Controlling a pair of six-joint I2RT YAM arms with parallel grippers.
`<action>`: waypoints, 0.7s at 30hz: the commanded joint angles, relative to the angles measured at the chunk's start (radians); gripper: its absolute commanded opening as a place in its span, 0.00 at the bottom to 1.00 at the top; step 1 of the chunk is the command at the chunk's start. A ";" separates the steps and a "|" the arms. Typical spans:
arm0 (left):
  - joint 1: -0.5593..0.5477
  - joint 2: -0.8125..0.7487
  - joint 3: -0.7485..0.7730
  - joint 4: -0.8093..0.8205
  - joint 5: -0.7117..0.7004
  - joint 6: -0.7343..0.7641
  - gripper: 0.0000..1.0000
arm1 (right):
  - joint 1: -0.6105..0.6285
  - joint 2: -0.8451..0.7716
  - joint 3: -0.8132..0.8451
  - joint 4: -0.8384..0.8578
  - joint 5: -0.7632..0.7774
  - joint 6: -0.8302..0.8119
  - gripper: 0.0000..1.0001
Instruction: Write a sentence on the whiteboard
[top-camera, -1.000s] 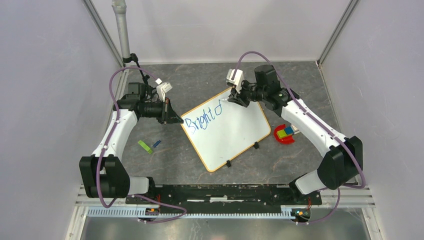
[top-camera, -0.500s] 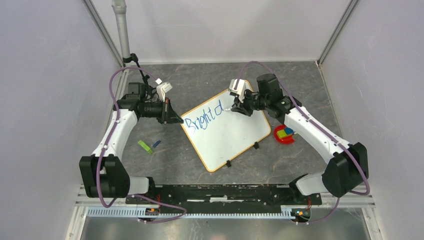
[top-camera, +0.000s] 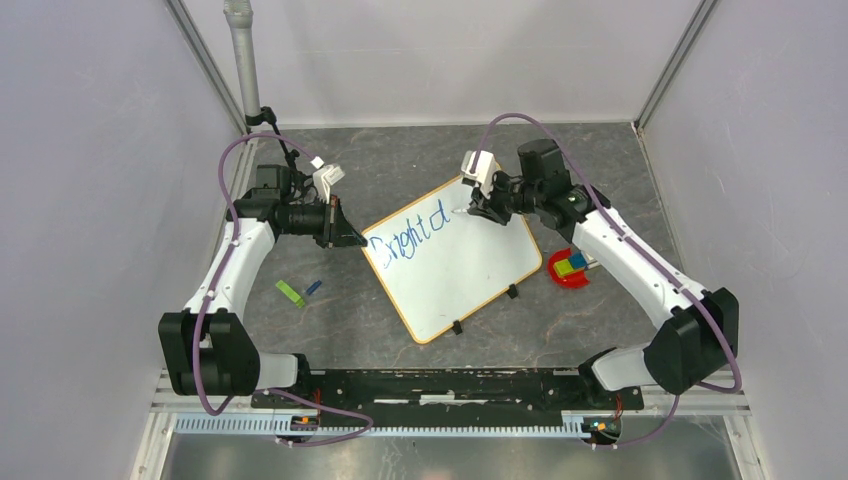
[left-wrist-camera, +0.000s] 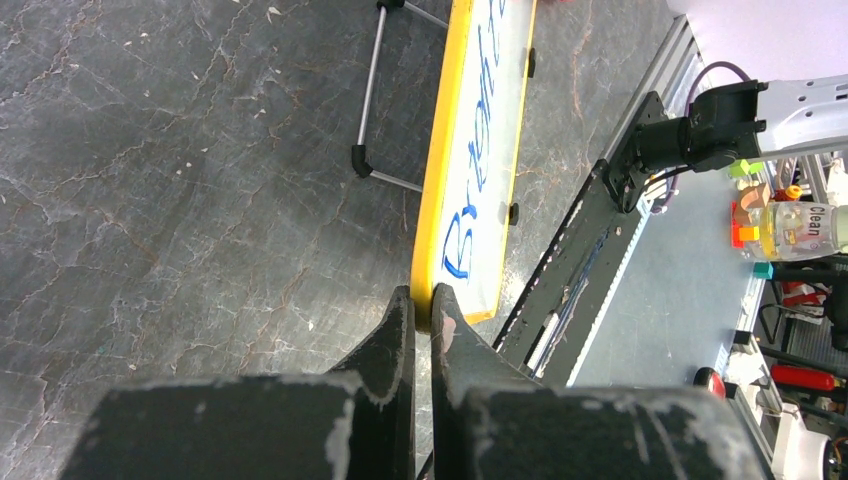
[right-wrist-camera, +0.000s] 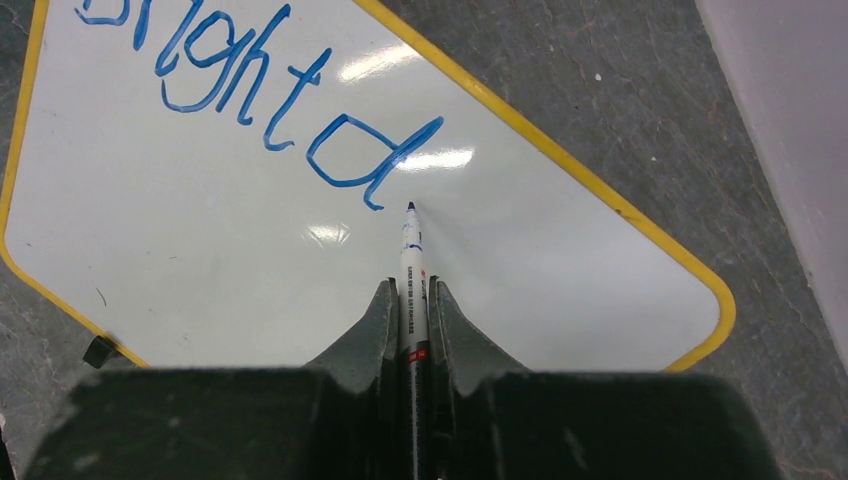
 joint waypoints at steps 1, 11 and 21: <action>-0.014 0.000 0.006 -0.027 -0.028 0.102 0.02 | -0.008 -0.002 0.056 0.014 0.015 0.000 0.00; -0.015 0.002 0.006 -0.028 -0.030 0.102 0.02 | -0.010 0.045 0.075 0.061 0.020 0.025 0.00; -0.015 0.002 0.004 -0.027 -0.032 0.105 0.02 | -0.009 0.072 0.090 0.079 -0.004 0.045 0.00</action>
